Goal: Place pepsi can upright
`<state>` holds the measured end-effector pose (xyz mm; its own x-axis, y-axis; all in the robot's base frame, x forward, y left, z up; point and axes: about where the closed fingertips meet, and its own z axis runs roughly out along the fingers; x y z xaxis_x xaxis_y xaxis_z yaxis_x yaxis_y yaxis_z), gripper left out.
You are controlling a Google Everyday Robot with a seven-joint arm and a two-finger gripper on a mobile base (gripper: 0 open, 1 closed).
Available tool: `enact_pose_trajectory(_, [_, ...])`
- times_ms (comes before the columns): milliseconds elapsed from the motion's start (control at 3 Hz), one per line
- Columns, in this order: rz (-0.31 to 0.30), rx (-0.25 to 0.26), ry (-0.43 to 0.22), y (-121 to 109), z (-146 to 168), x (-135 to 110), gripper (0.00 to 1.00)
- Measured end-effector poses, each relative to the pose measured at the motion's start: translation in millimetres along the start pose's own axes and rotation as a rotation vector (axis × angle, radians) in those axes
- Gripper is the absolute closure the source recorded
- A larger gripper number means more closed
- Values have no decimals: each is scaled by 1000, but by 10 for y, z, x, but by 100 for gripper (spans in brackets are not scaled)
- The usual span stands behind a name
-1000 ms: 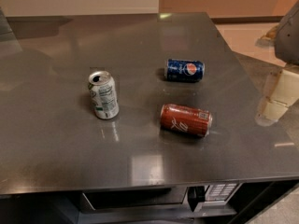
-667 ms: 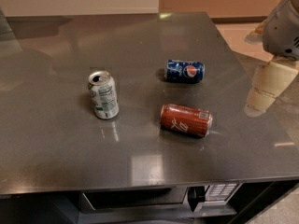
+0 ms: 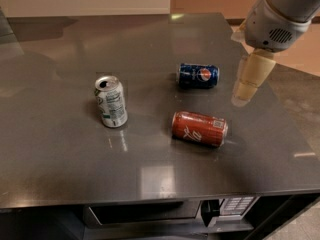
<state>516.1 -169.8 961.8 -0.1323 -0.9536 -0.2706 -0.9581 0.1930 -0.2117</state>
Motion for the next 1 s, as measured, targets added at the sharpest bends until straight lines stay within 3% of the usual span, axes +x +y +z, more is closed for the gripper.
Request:
enact_pose_trajectory(333, [-31, -7, 9, -288, 180, -191, 0])
enact_pose_trajectory(1000, [-92, -75, 24, -746, 726, -494, 0])
